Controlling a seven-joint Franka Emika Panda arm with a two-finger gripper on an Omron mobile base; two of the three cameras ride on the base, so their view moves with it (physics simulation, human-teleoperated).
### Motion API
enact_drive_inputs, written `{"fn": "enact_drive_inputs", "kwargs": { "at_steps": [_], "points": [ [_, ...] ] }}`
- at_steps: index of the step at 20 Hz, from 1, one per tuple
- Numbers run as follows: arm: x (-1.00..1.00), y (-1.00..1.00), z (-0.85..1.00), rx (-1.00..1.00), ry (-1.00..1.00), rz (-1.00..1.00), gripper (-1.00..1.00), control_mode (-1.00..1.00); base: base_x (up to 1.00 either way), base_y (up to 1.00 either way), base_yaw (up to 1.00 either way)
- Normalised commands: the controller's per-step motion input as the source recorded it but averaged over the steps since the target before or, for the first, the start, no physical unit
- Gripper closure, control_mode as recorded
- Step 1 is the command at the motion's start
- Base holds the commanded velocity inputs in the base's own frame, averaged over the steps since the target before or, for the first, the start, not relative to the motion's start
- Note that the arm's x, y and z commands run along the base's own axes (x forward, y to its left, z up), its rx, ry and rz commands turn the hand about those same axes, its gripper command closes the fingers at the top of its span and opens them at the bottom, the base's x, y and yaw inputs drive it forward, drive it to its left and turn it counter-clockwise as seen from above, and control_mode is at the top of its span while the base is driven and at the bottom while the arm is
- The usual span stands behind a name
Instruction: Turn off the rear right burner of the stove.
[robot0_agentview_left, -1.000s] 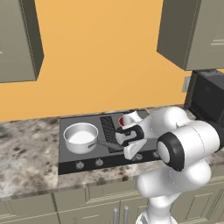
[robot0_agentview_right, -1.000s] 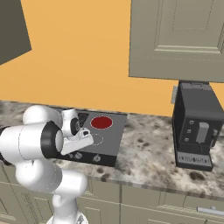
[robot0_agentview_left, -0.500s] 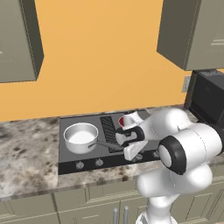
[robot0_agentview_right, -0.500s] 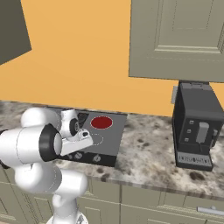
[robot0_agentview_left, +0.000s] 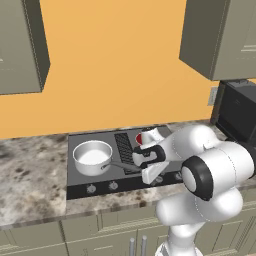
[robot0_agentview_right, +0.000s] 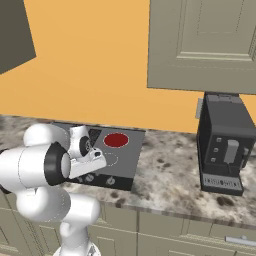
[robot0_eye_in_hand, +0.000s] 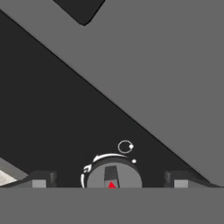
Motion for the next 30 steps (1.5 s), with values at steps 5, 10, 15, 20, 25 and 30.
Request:
{"fn": "enact_drive_inputs", "kwargs": {
  "at_steps": [5, 10, 15, 20, 25, 30],
  "points": [
    [0.0, 0.0, -0.01, 0.0, 0.0, 0.0, 1.0, -1.0, 0.0, 0.0, 0.0],
    [0.0, -0.02, 0.0, 0.0, 0.0, -0.06, 1.0, -1.0, 0.0, 0.0, 0.0],
    [0.0, 0.0, 0.0, 0.0, 0.0, -0.16, 1.0, -1.0, 0.0, 0.0, 0.0],
    [0.0, 0.0, 0.0, 0.0, 0.0, -0.35, 1.0, -1.0, 0.0, 0.0, 0.0],
    [0.0, 0.0, 0.0, 0.0, -0.01, -0.4, 1.0, -1.0, 0.0, 0.0, 0.0],
    [-0.03, 0.0, 0.0, 0.0, -0.01, -0.4, 1.0, -1.0, 0.0, 0.0, 0.0]
  ]
}}
